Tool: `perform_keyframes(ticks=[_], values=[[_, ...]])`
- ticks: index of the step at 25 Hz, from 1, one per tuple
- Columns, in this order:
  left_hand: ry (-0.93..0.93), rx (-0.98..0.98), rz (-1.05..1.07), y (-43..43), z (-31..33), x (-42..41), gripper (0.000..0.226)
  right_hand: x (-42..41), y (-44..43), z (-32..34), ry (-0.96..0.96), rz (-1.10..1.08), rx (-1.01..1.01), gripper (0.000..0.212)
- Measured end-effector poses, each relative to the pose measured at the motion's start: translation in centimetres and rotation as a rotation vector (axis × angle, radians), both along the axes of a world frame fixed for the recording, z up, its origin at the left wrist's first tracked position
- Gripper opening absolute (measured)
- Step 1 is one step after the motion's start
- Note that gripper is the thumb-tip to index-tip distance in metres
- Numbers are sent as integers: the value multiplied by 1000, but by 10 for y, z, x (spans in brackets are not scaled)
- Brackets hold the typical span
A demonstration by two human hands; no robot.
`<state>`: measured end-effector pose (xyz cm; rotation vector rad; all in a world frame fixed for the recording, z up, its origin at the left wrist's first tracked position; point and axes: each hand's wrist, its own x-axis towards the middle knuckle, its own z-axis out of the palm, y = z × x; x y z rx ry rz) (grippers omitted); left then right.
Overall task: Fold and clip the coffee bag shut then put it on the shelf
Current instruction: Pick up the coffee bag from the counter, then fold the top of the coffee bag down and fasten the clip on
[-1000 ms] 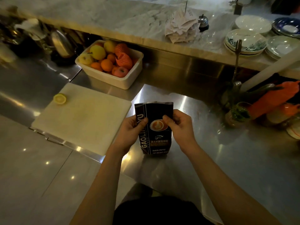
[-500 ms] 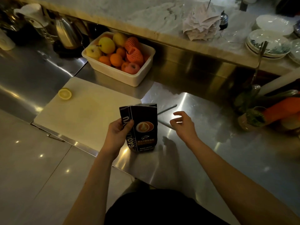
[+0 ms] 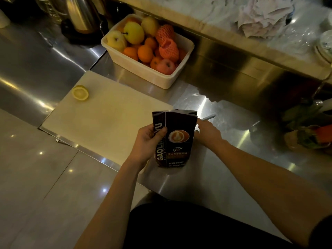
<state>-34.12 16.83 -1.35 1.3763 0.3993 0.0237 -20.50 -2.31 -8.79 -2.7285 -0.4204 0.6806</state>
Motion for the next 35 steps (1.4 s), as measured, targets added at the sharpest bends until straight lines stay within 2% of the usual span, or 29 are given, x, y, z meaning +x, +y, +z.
perform_keyframes(ticks=[8,11,14,17,21,27,32,35], values=[[19,-7,-15,13,0,3,19,7,7,-21,-59,80,-150,30],[23,-2,-24,13,0,5,20,6,6,-26,-109,100,-198,18],[27,-3,-37,11,1,7,19,-2,-1,-23,-137,73,-164,16],[31,-2,-40,8,0,8,19,-8,-8,-7,-170,-121,15,22],[28,-7,-48,0,-3,17,19,-20,-26,31,-238,-441,370,27],[-7,37,-63,-34,-4,34,17,-38,-70,73,-88,-877,903,21],[-13,80,-32,-91,2,35,15,-54,-119,101,11,-828,1162,23],[-1,91,-28,-129,6,33,17,-59,-145,113,-15,-774,1190,20]])
